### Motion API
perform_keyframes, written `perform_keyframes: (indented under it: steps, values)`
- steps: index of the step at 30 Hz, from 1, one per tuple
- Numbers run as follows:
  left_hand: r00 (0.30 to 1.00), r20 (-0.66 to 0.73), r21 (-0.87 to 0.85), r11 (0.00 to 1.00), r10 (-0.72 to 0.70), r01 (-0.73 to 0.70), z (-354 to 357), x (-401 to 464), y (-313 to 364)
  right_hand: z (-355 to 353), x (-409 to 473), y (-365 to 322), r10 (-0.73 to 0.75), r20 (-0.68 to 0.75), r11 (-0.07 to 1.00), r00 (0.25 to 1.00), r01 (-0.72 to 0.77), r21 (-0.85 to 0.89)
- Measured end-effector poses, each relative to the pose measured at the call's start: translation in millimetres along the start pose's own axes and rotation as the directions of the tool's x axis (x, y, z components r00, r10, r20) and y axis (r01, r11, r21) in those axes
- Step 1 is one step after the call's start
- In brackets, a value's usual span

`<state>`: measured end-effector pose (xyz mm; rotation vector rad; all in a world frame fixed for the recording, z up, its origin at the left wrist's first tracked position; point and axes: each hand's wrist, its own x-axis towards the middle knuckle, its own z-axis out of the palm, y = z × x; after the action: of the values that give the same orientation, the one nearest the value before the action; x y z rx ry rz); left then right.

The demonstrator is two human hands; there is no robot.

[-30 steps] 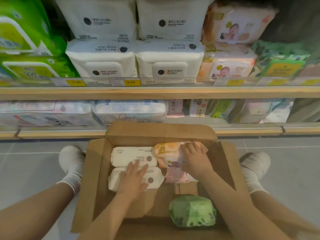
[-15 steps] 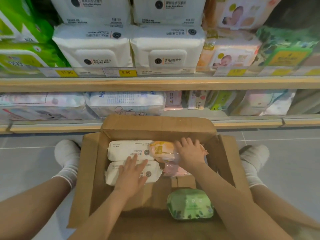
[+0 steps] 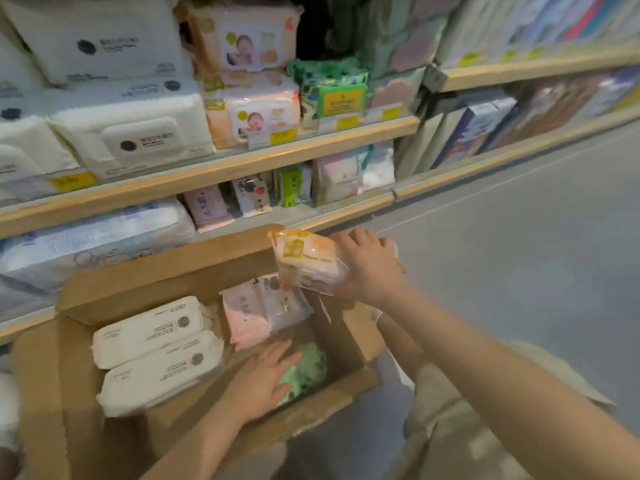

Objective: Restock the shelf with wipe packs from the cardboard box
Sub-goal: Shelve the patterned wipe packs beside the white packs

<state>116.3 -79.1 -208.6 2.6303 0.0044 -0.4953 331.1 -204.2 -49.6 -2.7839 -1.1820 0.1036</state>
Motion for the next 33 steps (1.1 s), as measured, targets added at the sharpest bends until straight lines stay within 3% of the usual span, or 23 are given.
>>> perform_keyframes:
  steps: [4, 5, 7, 9, 14, 18, 25, 33]
  values:
    - [0.988, 0.145, 0.161, 0.984, 0.054, -0.078, 15, 11, -3, 18, -14, 24, 0.111, 0.039, 0.992, 0.993, -0.113, 0.054]
    - [0.981, 0.194, 0.214, 0.975, 0.012, -0.054, 16, 11, -6, 23, -17, 27, 0.125, 0.056, 0.989, 0.991, -0.129, 0.075]
    - [0.974, 0.21, 0.287, 0.958, -0.082, 0.019, 16, 15, -13, 28, -19, 32, 0.161, 0.076, 0.976, 0.984, -0.17, 0.136]
    - [0.984, 0.167, 0.327, 0.945, -0.064, 0.006, 16, 22, -21, 31, -18, 34, 0.171, 0.075, 0.968, 0.982, -0.181, 0.171]
    - [0.966, 0.177, 0.209, 0.966, -0.191, 0.153, 8, 40, -27, 34, -14, 40, 0.168, 0.112, 0.961, 0.979, -0.188, 0.202]
    - [0.962, 0.192, 0.193, 0.969, -0.193, 0.155, 2, 44, -26, 37, -10, 48, 0.183, 0.187, 0.95, 0.965, -0.223, 0.218]
    - [0.988, 0.03, 0.174, 0.974, -0.153, 0.146, -36, 19, -22, 20, -2, 47, 0.183, 0.184, 0.954, 0.966, -0.22, 0.206]
    - [0.952, -0.258, 0.179, 0.96, -0.165, 0.214, -166, -25, -38, -70, 49, 23, 0.11, -0.016, 0.986, 0.994, -0.107, 0.13]
